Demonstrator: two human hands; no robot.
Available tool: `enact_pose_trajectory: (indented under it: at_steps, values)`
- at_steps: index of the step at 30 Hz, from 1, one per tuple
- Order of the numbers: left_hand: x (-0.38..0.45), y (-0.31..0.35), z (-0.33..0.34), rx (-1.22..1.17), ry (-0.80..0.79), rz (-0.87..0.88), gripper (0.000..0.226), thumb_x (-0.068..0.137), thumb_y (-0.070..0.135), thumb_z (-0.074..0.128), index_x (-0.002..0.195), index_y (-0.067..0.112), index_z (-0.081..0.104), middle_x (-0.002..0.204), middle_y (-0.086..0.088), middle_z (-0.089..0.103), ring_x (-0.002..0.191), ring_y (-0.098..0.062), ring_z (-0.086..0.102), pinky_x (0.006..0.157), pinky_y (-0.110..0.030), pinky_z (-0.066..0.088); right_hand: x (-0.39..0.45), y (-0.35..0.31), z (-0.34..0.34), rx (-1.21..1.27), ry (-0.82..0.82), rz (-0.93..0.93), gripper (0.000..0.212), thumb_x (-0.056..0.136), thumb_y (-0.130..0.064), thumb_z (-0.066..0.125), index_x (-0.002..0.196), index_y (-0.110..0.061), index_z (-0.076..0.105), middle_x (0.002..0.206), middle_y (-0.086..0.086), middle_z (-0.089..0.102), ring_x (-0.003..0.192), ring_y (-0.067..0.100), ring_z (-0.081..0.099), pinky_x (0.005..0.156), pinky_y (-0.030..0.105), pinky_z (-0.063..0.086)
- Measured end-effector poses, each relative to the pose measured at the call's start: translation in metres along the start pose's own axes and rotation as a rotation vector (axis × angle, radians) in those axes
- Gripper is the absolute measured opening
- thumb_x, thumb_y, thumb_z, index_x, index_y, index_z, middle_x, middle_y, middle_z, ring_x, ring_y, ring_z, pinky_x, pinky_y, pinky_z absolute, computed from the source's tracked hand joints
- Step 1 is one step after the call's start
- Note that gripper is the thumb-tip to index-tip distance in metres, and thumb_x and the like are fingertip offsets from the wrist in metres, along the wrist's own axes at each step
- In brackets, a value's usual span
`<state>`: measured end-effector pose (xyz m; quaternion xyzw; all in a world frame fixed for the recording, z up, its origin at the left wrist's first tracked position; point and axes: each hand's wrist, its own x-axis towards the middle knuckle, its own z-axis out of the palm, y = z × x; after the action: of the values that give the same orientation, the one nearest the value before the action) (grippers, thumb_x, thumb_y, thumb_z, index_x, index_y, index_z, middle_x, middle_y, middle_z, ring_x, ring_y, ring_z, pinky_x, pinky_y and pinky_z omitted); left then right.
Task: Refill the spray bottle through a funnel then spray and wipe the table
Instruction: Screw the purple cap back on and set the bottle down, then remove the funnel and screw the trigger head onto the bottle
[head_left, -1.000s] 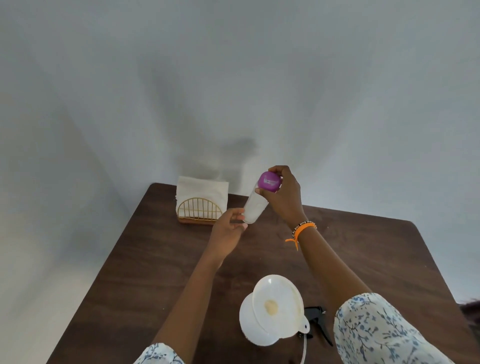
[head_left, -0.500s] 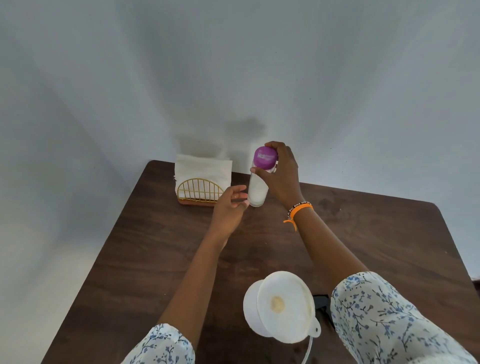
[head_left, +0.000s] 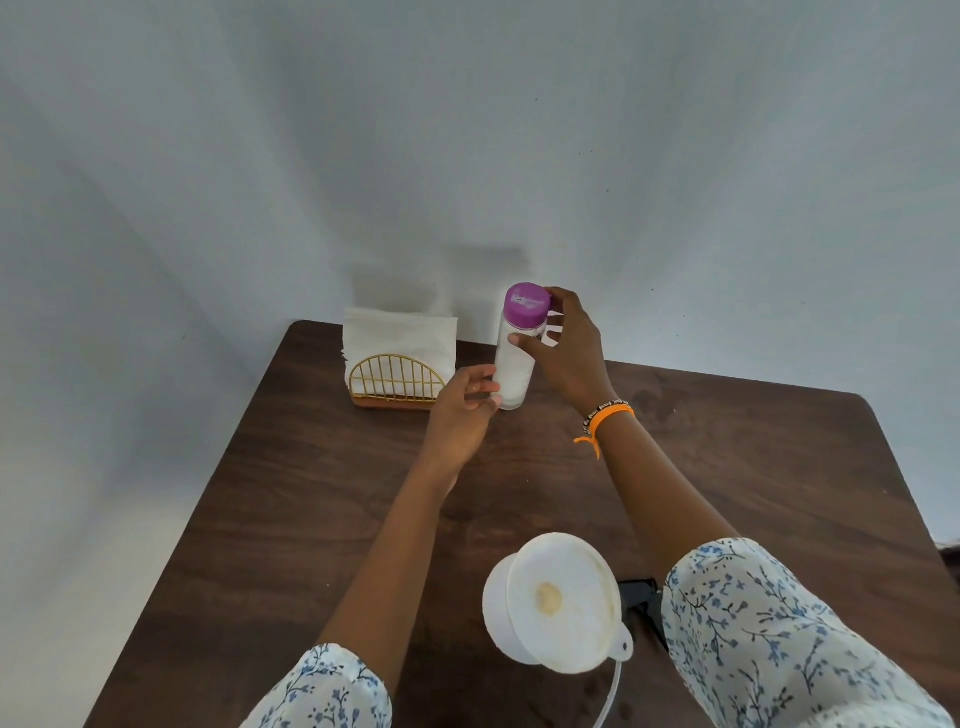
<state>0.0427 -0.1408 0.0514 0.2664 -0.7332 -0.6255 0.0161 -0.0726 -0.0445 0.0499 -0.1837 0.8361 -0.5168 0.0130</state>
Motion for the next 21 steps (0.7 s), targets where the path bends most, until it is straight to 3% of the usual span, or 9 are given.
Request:
enact_pose_trajectory:
  at_steps: [5, 8, 13, 15, 19, 21]
  values:
    - [-0.011, 0.002, -0.003, -0.027, 0.014, 0.005, 0.035, 0.09, 0.015, 0.056, 0.124, 0.022, 0.051, 0.124, 0.003, 0.056, 0.106, -0.008, 0.051, 0.088, -0.022, 0.042, -0.026, -0.01, -0.014, 0.089, 0.082, 0.09, 0.068, 0.075, -0.02, 0.076, 0.132, -0.015, 0.039, 0.13, 0.001, 0.047, 0.103, 0.012, 0.05, 0.079, 0.016, 0.043]
    - [-0.025, -0.002, -0.005, -0.064, -0.006, 0.018, 0.033, 0.09, 0.016, 0.056, 0.122, 0.025, 0.053, 0.121, 0.006, 0.057, 0.11, -0.009, 0.053, 0.089, -0.023, 0.041, -0.053, -0.021, -0.027, 0.199, 0.208, 0.112, 0.046, 0.078, -0.019, 0.072, 0.118, -0.018, 0.049, 0.118, -0.003, 0.053, 0.095, 0.01, 0.055, 0.072, 0.01, 0.045]
    - [-0.063, -0.015, -0.004, -0.106, -0.068, 0.051, 0.028, 0.089, 0.016, 0.056, 0.113, 0.03, 0.058, 0.107, 0.008, 0.062, 0.105, -0.011, 0.059, 0.093, -0.028, 0.046, -0.106, -0.036, -0.05, 0.295, 0.151, 0.177, 0.011, 0.085, -0.01, 0.063, 0.092, -0.018, 0.064, 0.088, -0.009, 0.065, 0.08, 0.003, 0.059, 0.074, 0.018, 0.045]
    - [-0.08, -0.02, -0.001, -0.105, -0.096, 0.055, 0.025, 0.09, 0.016, 0.055, 0.11, 0.03, 0.059, 0.104, 0.006, 0.063, 0.099, -0.011, 0.061, 0.09, -0.025, 0.048, -0.13, -0.039, -0.056, 0.331, 0.148, 0.192, 0.013, 0.086, -0.011, 0.062, 0.088, -0.022, 0.066, 0.088, -0.008, 0.066, 0.078, 0.003, 0.058, 0.072, 0.018, 0.045]
    - [-0.109, -0.033, 0.002, -0.084, -0.155, 0.066, 0.022, 0.091, 0.015, 0.054, 0.106, 0.03, 0.059, 0.1, 0.01, 0.062, 0.094, -0.004, 0.059, 0.069, -0.01, 0.048, -0.172, -0.041, -0.066, 0.352, 0.104, 0.225, 0.014, 0.088, -0.008, 0.059, 0.089, -0.02, 0.067, 0.09, -0.002, 0.066, 0.079, 0.008, 0.057, 0.072, 0.02, 0.048]
    - [-0.12, -0.043, 0.003, -0.081, -0.172, 0.063, 0.021, 0.091, 0.014, 0.055, 0.101, 0.032, 0.06, 0.1, 0.014, 0.062, 0.095, -0.004, 0.058, 0.069, -0.01, 0.049, -0.192, -0.041, -0.069, 0.337, 0.111, 0.241, 0.013, 0.088, -0.009, 0.058, 0.091, -0.019, 0.067, 0.093, -0.001, 0.067, 0.079, 0.008, 0.057, 0.07, 0.02, 0.048]
